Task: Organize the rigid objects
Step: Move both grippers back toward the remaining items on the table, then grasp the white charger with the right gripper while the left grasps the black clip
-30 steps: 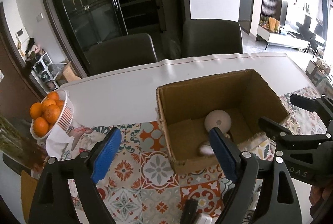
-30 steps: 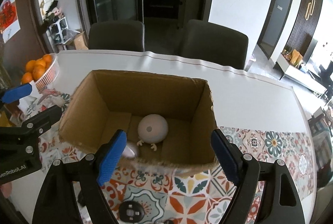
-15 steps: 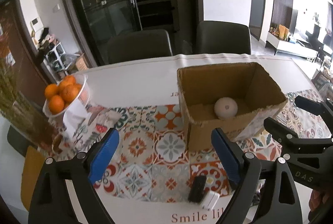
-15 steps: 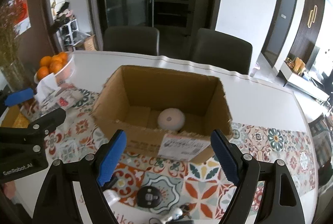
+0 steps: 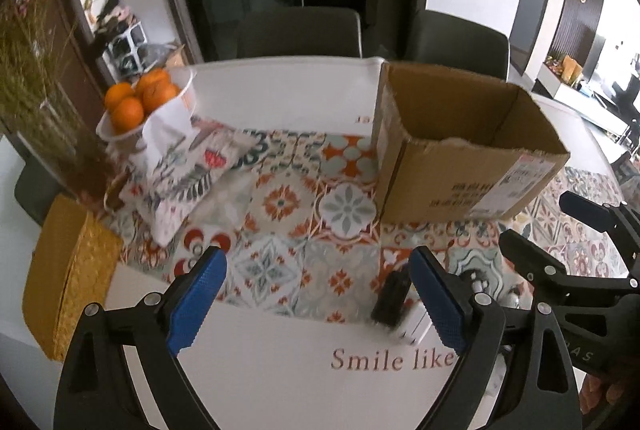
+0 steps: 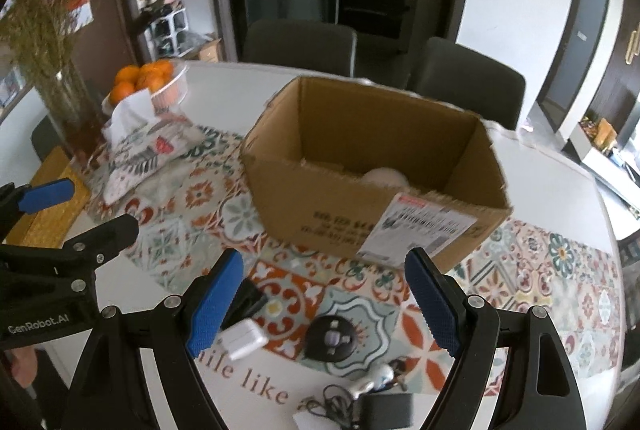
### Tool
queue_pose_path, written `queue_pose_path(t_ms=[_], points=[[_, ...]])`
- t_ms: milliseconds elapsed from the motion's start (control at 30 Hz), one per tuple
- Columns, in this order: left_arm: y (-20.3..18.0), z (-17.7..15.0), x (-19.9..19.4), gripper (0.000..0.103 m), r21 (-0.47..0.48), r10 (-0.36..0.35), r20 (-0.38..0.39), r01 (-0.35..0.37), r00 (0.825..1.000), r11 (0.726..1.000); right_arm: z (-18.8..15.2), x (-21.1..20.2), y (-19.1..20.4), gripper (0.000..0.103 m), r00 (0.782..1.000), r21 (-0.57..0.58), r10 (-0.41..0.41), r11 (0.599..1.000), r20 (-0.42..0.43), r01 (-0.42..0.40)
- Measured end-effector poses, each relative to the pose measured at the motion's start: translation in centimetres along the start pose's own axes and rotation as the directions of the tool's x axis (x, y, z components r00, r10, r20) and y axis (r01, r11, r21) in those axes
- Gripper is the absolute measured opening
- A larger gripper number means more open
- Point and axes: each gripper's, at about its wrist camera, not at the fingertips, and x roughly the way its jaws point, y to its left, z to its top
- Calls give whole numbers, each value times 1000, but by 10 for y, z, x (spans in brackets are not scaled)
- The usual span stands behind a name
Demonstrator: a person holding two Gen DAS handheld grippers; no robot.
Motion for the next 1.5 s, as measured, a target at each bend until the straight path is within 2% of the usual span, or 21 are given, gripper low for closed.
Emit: queue_pose_path(t_ms=[400, 567, 867, 1000, 1133, 1300, 1500], points=[[16, -40, 19, 93, -27, 64, -88, -67, 994, 997, -29, 28, 29, 83, 990, -78, 66, 994, -121, -76], [20, -57, 28, 93, -29, 89, -129, -94, 988, 995, -42, 41, 40, 83, 977, -120, 103, 985, -186, -127], [26, -81, 47, 93, -34, 87, -218, -97, 972, 995, -60, 64, 59, 83, 949, -221, 136, 954, -285, -203], [27, -87, 58, 93, -33, 84, -254, -96, 964, 995, -66, 80, 65, 82, 929, -247, 153, 938, -338, -244], [27, -92, 68, 93, -33, 84, -281, -97, 956, 995, -69, 95, 69, 80, 908, -259, 161, 926, -387, -275], [30, -95, 78, 93, -32, 89, -306, -104, 948, 994, -71, 110, 73, 75, 896, -276, 159, 916, -416, -291], [32, -95, 86, 93, -32, 91, -322, -107, 942, 994, -71, 125, 76, 60, 875, -271, 167, 910, -454, -314]])
